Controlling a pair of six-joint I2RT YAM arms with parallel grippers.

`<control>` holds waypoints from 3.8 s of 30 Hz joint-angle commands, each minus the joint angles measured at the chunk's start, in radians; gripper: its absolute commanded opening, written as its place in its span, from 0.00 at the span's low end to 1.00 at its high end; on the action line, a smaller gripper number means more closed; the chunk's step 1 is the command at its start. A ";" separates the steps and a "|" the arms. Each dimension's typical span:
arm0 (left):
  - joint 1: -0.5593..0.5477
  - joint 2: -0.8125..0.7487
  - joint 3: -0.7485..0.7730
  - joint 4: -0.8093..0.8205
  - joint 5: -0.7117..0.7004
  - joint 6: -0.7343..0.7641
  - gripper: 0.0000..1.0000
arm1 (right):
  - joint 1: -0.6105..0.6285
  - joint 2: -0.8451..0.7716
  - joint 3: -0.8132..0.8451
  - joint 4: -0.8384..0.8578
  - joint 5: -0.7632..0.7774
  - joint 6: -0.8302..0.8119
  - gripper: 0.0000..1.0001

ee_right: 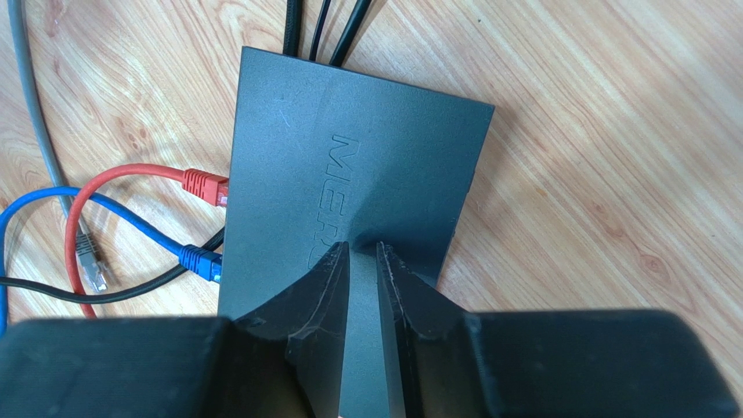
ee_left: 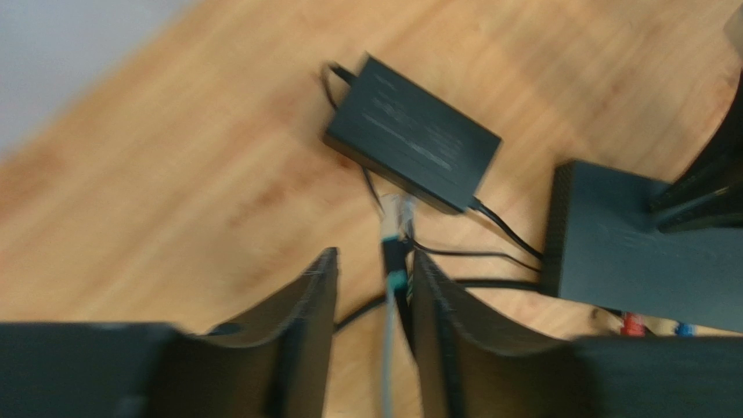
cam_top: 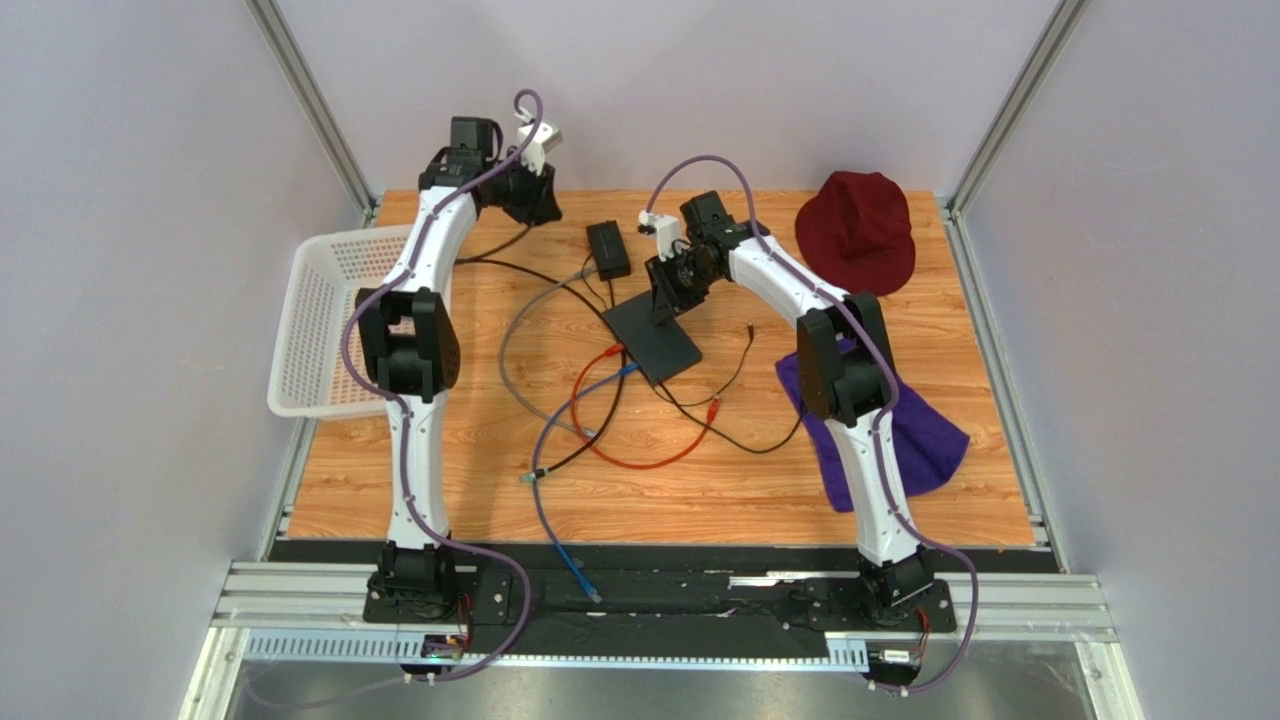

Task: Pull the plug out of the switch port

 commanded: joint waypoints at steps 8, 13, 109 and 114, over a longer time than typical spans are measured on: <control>-0.021 -0.245 -0.123 0.159 0.140 -0.373 0.70 | 0.013 -0.047 -0.027 0.013 0.033 -0.009 0.26; -0.024 -0.231 -0.087 0.161 0.258 -0.499 0.69 | 0.010 -0.050 -0.026 0.010 0.039 -0.009 0.26; -0.187 0.125 -0.238 -0.268 0.357 -0.250 0.35 | 0.010 -0.062 -0.178 -0.015 -0.020 -0.090 0.01; -0.196 0.129 -0.235 -0.284 0.363 -0.233 0.35 | 0.012 -0.062 -0.178 -0.013 -0.024 -0.090 0.01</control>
